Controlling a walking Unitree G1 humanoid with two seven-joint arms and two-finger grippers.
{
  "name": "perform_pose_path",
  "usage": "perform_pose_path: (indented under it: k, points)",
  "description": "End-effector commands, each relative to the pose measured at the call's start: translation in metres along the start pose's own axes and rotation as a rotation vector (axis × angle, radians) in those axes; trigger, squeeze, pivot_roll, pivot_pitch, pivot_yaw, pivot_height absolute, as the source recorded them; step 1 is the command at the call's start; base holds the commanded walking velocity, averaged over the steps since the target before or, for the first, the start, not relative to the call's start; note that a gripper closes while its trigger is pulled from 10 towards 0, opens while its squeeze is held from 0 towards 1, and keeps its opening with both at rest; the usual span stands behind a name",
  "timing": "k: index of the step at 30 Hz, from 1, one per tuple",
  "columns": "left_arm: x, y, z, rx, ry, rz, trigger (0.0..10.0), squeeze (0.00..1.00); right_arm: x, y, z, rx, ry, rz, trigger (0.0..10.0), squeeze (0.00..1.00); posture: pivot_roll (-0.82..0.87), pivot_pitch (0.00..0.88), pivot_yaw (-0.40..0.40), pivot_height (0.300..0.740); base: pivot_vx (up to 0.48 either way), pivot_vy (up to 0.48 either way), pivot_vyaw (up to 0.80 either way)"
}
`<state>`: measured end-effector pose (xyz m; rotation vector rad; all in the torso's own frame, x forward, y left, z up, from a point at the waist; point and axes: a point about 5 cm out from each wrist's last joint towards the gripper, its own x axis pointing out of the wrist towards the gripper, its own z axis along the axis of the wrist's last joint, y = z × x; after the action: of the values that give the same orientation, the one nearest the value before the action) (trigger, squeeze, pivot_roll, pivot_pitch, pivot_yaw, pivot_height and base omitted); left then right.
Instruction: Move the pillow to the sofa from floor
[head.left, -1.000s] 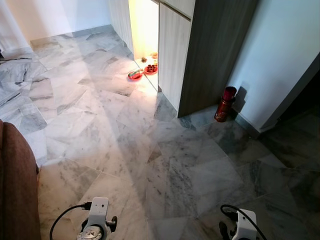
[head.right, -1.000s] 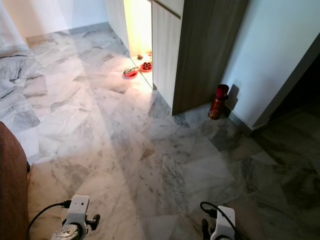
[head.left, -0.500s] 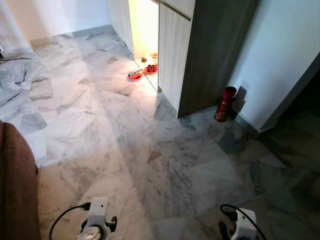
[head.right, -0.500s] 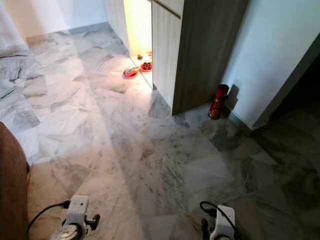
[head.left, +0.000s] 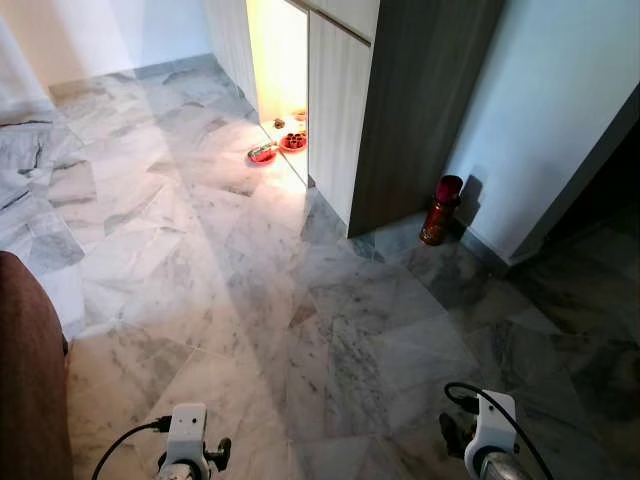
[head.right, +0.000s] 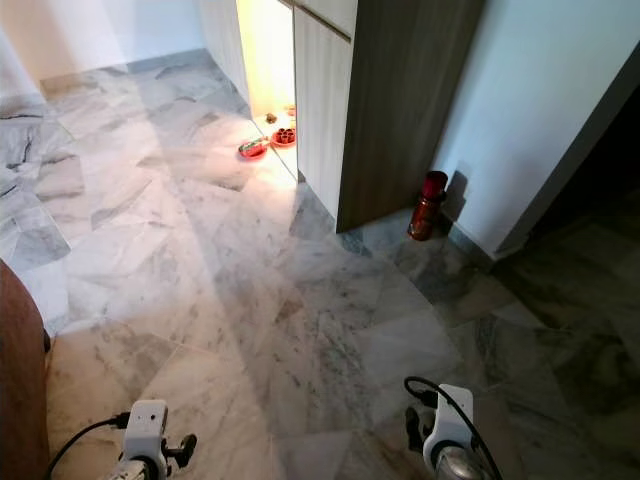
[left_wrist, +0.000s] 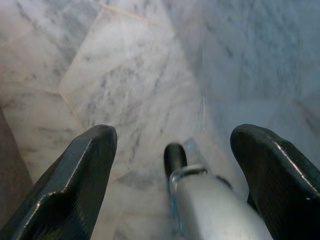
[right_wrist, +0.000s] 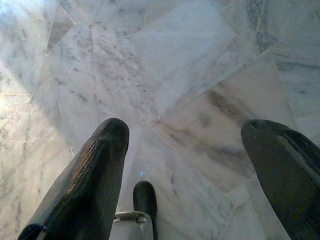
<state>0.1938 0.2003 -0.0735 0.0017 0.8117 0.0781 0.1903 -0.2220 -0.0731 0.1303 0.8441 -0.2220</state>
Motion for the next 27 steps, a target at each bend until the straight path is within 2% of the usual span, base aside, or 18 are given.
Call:
perform_pose_path:
  k: [1, 5, 12, 18, 27]
  points:
    - [0.002, 0.002, 0.009, -0.017, -0.039, 0.01, 10.0, 0.0, 0.0, 0.002, -0.001, 0.017, -0.005, 0.008, 10.0, 0.0, -0.03, 0.013, -0.04, 0.74, 0.0, 0.0, 0.0]
    - [0.002, 0.001, 0.01, -0.023, -0.043, 0.002, 10.0, 0.0, -0.001, 0.005, -0.005, 0.017, 0.011, 0.017, 10.0, 0.0, -0.03, 0.016, -0.041, 0.74, 0.0, 0.0, 0.0]
    - [0.0, 0.001, 0.001, -0.016, -0.005, 0.015, 10.0, 0.0, -0.002, 0.009, -0.01, 0.019, 0.028, 0.034, 10.0, 0.0, -0.03, 0.026, -0.042, 0.74, 0.0, 0.0, 0.0]
    - [-0.002, 0.003, -0.008, -0.018, 0.022, 0.027, 10.0, 0.0, -0.003, 0.011, -0.015, -0.027, 0.04, 0.046, 10.0, 0.0, -0.02, 0.045, -0.045, 0.74, 0.0, 0.0, 0.0]
    - [-0.005, 0.008, -0.014, 0.01, 0.042, 0.041, 10.0, 0.0, -0.004, 0.013, -0.023, -0.036, 0.061, 0.05, 10.0, 0.0, -0.02, 0.053, -0.031, 0.74, 0.0, 0.0, 0.8]
